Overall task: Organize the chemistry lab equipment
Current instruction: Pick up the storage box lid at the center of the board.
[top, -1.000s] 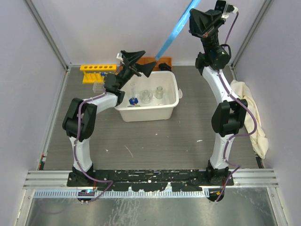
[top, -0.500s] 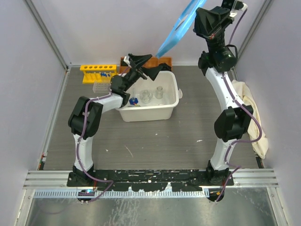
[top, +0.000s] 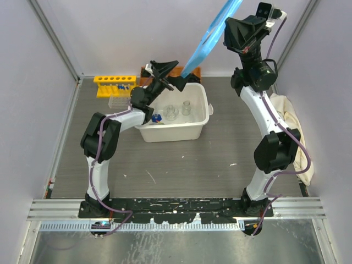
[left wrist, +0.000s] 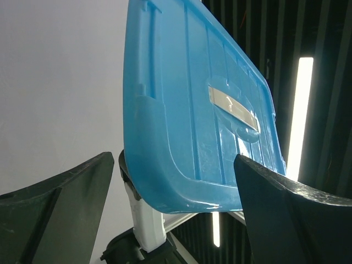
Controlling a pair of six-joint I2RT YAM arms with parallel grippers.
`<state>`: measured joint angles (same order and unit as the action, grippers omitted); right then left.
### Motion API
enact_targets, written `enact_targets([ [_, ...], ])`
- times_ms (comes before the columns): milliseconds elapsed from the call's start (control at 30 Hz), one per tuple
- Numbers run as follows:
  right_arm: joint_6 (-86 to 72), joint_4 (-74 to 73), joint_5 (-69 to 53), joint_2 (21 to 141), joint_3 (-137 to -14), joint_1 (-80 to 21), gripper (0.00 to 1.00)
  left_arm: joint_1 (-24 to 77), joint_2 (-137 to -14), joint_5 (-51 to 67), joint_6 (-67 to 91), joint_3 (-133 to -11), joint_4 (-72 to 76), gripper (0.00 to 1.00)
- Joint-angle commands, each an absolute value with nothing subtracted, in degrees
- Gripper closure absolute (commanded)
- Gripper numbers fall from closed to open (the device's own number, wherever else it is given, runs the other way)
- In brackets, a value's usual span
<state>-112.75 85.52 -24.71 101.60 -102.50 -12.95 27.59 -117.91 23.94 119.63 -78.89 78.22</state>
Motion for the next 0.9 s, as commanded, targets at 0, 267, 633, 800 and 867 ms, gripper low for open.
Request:
enact_targets([
  [0, -111.55, 93.46, -24.12, 99.72, -102.89, -13.66, 0.99, 28.96, -113.41, 23.14, 127.75, -79.55, 81.95, 0.07],
  [267, -110.61, 93.62, -25.42, 100.58, -102.4, -14.06, 0.99, 29.71, -111.45, 21.96, 128.84, -79.61, 82.0, 0.08],
  [633, -108.61, 94.02, -27.39, 100.7, -98.76, -14.41, 0.99, 29.71, -109.44, 21.26, 129.97, -80.21, 81.96, 0.29],
  [800, -108.63, 94.39, -27.63, 100.82, -98.23, -14.4, 0.99, 29.72, -109.54, 21.22, 130.34, -79.71, 82.0, 0.56],
  [867, -108.63, 94.38, -27.92, 100.67, -97.9, -14.41, 0.99, 29.66, -109.51, 20.99, 130.24, -79.54, 81.97, 0.69],
])
